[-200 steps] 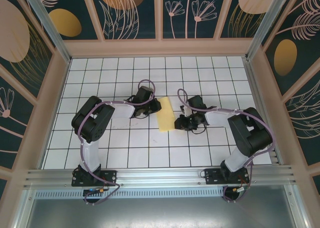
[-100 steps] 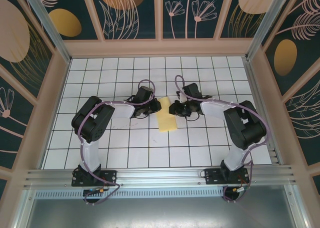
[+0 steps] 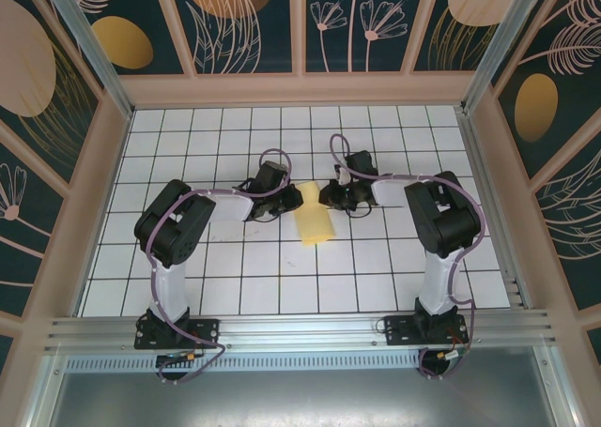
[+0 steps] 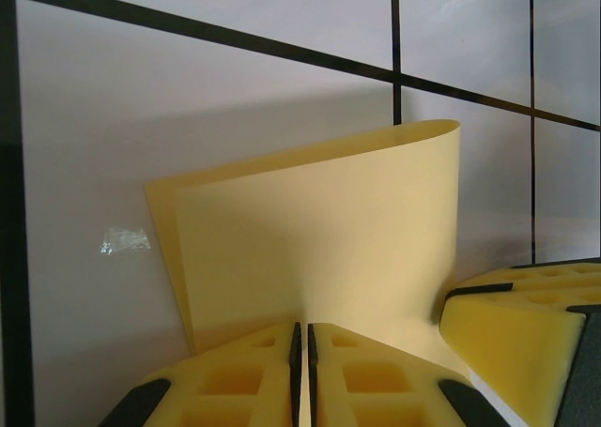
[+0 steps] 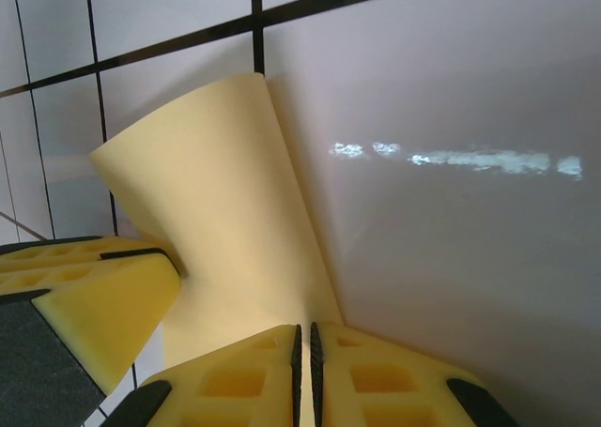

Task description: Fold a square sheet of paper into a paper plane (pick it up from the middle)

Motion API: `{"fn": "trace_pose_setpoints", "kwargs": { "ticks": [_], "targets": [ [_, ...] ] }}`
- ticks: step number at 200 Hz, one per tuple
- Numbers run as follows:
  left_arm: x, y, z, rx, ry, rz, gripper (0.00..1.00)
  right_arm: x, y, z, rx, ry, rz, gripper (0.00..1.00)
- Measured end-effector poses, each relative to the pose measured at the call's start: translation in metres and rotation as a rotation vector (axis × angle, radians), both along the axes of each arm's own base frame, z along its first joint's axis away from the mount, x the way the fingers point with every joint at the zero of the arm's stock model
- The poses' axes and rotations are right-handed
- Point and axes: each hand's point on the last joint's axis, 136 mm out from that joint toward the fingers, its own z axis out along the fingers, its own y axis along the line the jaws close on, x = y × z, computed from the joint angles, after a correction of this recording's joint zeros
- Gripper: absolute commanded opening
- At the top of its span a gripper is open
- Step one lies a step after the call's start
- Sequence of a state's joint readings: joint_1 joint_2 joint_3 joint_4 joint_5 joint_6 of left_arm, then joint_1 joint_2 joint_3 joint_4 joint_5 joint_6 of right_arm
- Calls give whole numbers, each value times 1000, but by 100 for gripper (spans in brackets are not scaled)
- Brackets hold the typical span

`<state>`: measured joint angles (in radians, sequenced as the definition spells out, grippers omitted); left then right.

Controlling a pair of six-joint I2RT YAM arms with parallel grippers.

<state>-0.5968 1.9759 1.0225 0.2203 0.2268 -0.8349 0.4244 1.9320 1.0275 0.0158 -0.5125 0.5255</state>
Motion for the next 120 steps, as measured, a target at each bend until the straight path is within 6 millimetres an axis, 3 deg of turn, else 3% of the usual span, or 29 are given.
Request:
{"fn": "trace_pose_setpoints", "kwargs": {
  "ticks": [51, 94, 120],
  "targets": [
    [0, 0, 0, 0, 0, 0, 15, 5, 1, 6, 5, -14, -12, 17],
    [0, 0, 0, 0, 0, 0, 15, 31, 13, 30, 39, -83, -13, 17],
    [0, 0, 0, 0, 0, 0, 15, 42, 19, 26, 46, -85, -12, 16]
  ]
}}
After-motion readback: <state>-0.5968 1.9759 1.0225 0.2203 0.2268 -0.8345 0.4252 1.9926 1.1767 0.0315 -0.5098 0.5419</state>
